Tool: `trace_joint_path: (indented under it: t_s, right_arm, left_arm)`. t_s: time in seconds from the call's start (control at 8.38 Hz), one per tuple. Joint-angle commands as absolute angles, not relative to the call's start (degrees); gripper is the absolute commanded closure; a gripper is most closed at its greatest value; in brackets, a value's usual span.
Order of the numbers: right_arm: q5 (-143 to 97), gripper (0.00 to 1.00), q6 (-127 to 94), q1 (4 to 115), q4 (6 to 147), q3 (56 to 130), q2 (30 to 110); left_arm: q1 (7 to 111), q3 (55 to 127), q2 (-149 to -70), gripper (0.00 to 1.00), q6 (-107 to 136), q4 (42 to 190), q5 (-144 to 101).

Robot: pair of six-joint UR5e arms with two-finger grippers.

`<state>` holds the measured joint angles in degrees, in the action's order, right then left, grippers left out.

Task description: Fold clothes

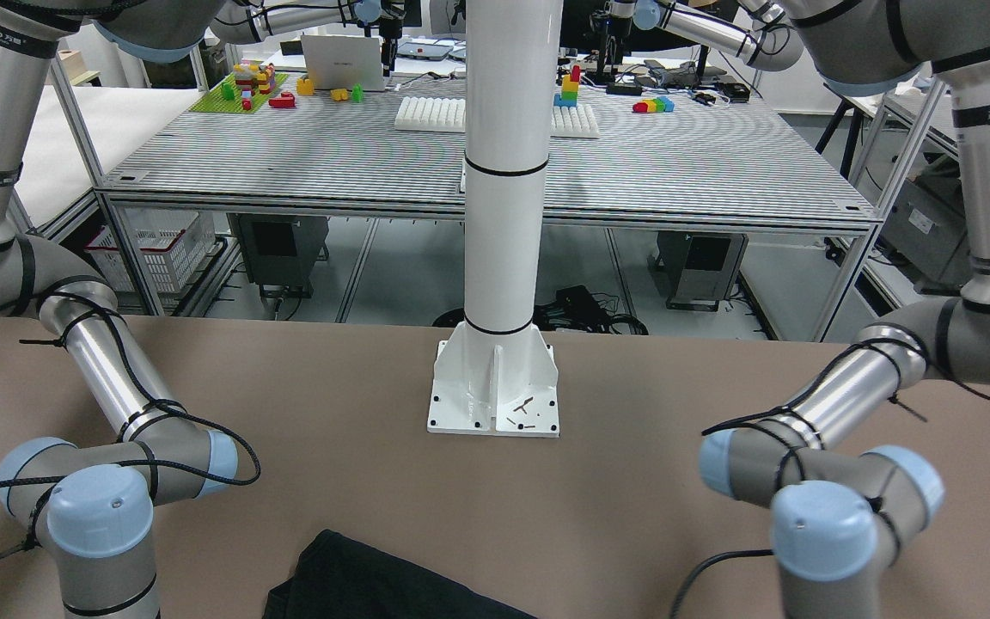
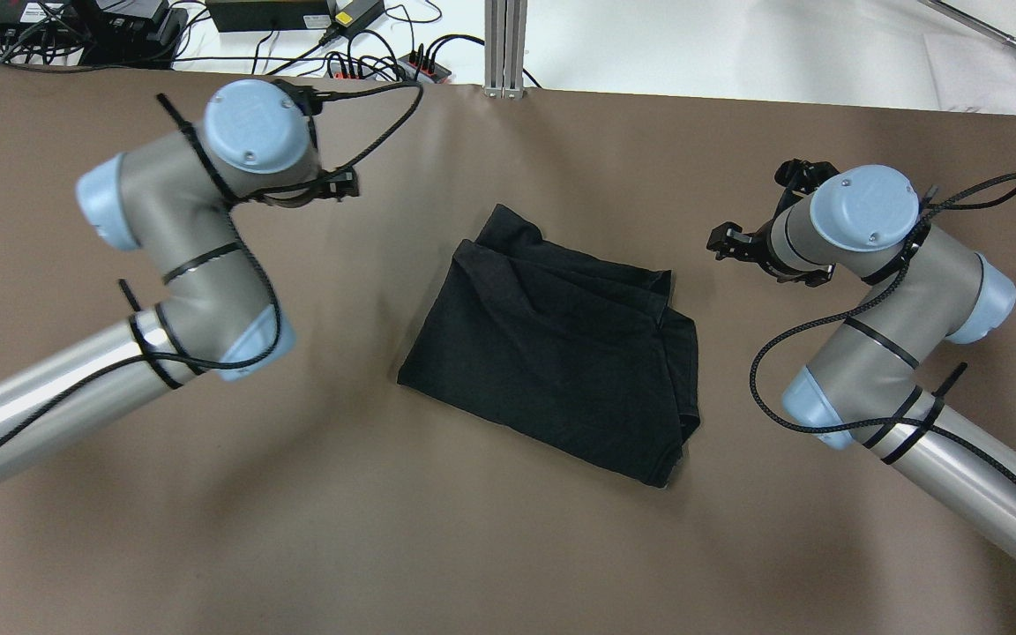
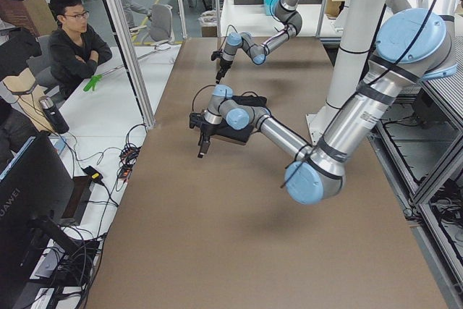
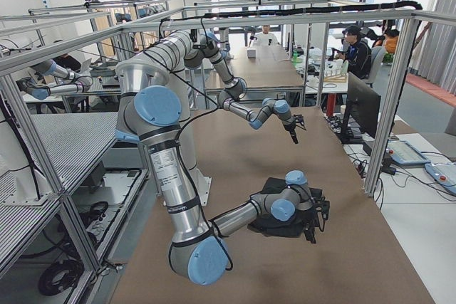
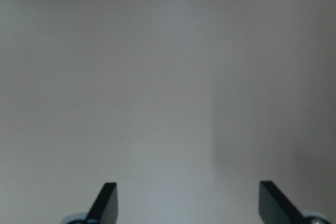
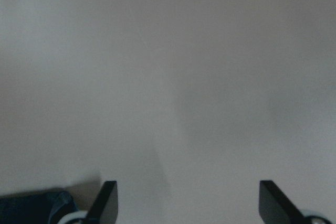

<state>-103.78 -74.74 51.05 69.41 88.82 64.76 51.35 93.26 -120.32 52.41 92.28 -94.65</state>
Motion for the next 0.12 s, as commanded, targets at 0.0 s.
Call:
trace_joint_path:
  t_s: [0.0]
  right_arm:
    - [-104.2,0.05,2.0,75.8,70.6,80.4,72.5]
  left_arm:
    - [61.6,112.6,-94.7,0.05,30.6,90.4,-94.7]
